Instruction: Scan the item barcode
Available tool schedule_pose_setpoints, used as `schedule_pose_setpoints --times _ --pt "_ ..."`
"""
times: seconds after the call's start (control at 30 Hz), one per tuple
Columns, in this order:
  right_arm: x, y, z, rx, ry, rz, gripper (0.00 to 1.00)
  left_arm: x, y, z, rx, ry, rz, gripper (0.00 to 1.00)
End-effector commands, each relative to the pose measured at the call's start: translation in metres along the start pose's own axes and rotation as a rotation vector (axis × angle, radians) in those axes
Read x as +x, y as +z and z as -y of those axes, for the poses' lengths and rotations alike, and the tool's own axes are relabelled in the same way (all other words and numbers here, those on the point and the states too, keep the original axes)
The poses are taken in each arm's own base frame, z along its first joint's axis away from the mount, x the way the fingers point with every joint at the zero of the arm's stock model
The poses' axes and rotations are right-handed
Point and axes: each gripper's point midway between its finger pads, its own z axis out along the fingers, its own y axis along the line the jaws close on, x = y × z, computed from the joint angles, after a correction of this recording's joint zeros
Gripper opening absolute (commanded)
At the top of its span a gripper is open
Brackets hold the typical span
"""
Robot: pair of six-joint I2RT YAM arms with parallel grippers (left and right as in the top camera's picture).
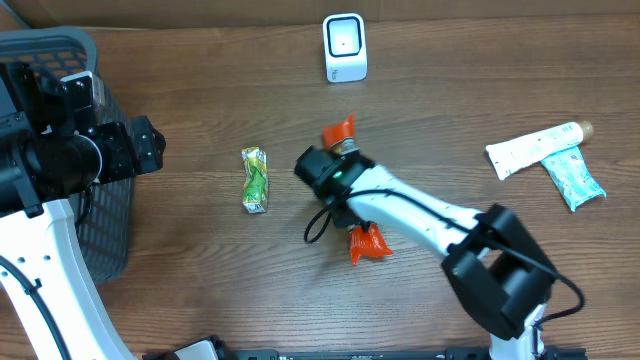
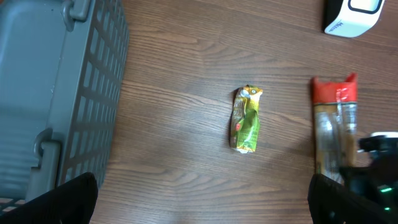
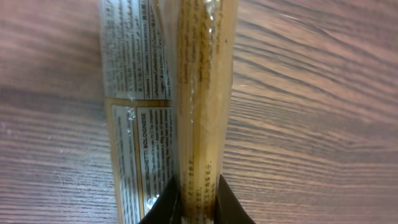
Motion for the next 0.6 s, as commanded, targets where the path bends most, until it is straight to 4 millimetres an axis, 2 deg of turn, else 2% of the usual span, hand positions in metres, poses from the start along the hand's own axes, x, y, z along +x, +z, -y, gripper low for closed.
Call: schedule_pose_setpoints --times 0.0,0.03,0.1,0.13,0.2,0.37,0.47,0.57 --pt "0.010 0.010 -0.017 0.048 -0.159 -0.009 0.28 -0.001 0.000 0.000 0.007 0.015 -0.001 0.99" --pt "0.013 0.009 -0.022 0.046 -0.189 -0.005 0.53 -0.001 0.000 0.000 0.007 0.015 -0.001 1.00" --pt "0.015 0.005 -0.030 0.038 -0.232 0.007 0.85 -0.001 0.000 0.000 0.007 0.015 -0.001 1.00" --pt "0.014 0.002 -0.034 0.033 -0.239 0.014 0.94 -0.001 0.000 0.000 0.007 0.015 -0.001 0.99" --pt "0.012 -0.003 -0.042 -0.004 -0.235 0.013 1.00 -0.001 0.000 0.000 0.007 0.015 -0.001 1.00" --pt "0.007 -0.011 -0.058 -0.149 -0.211 -0.026 1.00 -0.001 0.000 0.000 0.007 0.015 -0.001 1.00" --pt "-0.006 -0.012 -0.048 -0.196 -0.154 -0.043 1.00 -0.001 0.000 0.000 0.007 0.015 -0.001 1.00" --pt "-0.025 -0.018 -0.027 -0.265 -0.059 -0.070 1.00 -0.001 0.000 0.000 0.007 0.015 -0.001 1.00"
